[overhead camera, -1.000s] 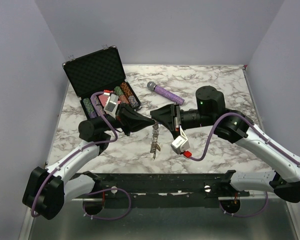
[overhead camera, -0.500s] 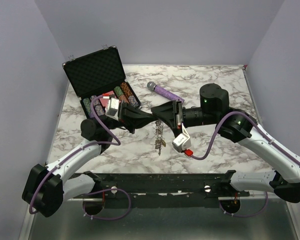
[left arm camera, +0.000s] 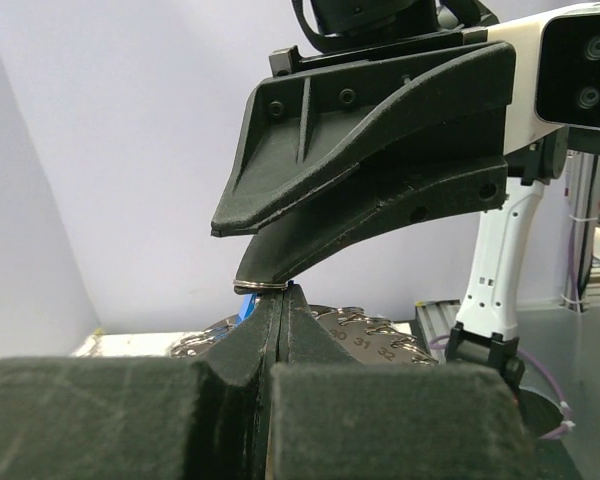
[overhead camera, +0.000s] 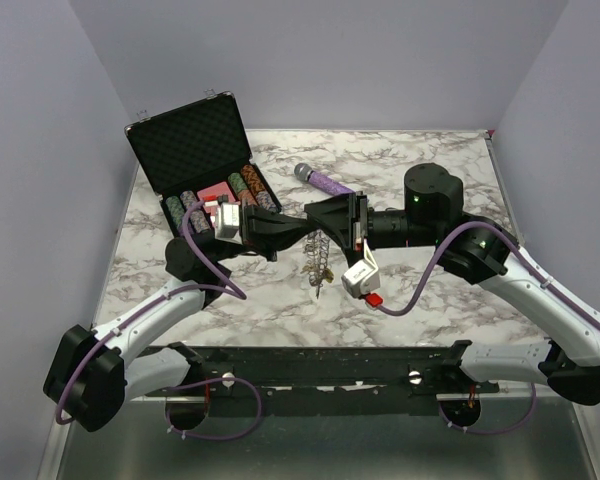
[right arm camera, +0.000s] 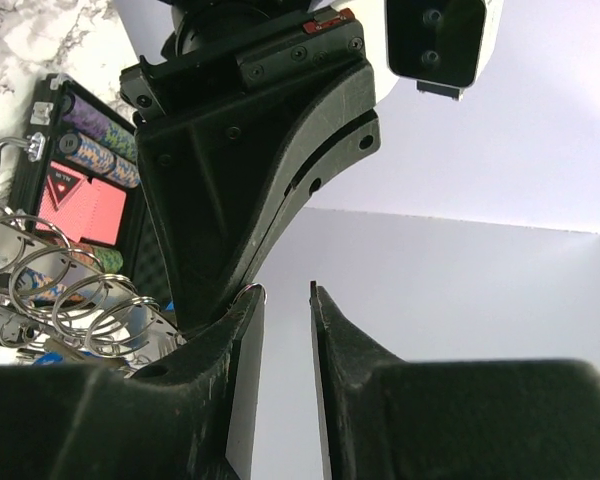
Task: Put the keys on the keyring
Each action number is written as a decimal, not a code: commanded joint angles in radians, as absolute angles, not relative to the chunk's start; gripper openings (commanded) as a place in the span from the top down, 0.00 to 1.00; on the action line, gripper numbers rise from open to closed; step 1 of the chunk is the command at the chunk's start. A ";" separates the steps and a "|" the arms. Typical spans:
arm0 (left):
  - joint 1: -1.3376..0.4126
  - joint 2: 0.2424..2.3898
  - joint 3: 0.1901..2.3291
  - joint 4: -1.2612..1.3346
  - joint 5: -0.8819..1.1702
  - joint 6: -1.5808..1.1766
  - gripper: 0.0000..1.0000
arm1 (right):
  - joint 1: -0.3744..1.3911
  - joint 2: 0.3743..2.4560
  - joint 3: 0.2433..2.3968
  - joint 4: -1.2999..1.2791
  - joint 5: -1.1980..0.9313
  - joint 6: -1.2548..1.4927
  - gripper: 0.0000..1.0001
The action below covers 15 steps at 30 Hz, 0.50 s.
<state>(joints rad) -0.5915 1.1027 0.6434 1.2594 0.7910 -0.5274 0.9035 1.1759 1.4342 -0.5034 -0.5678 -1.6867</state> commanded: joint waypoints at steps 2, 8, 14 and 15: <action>-0.626 1.058 0.676 1.598 0.753 -0.466 1.00 | 0.897 1.204 1.445 -0.474 -0.472 -1.652 0.66; -0.624 1.046 0.669 1.595 0.745 -0.459 1.00 | 0.897 1.195 1.437 -0.468 -0.454 -1.641 0.66; -0.626 1.043 0.663 1.597 0.742 -0.465 1.00 | 0.897 1.186 1.430 -0.463 -0.436 -1.623 0.66; -0.626 1.042 0.660 1.595 0.742 -0.466 1.00 | 0.897 1.181 1.427 -0.463 -0.433 -1.623 0.66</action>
<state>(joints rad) -0.5991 1.0866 0.6434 1.2396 0.7338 -0.4721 0.9035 1.1759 1.4345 -0.4625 -0.5312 -1.6482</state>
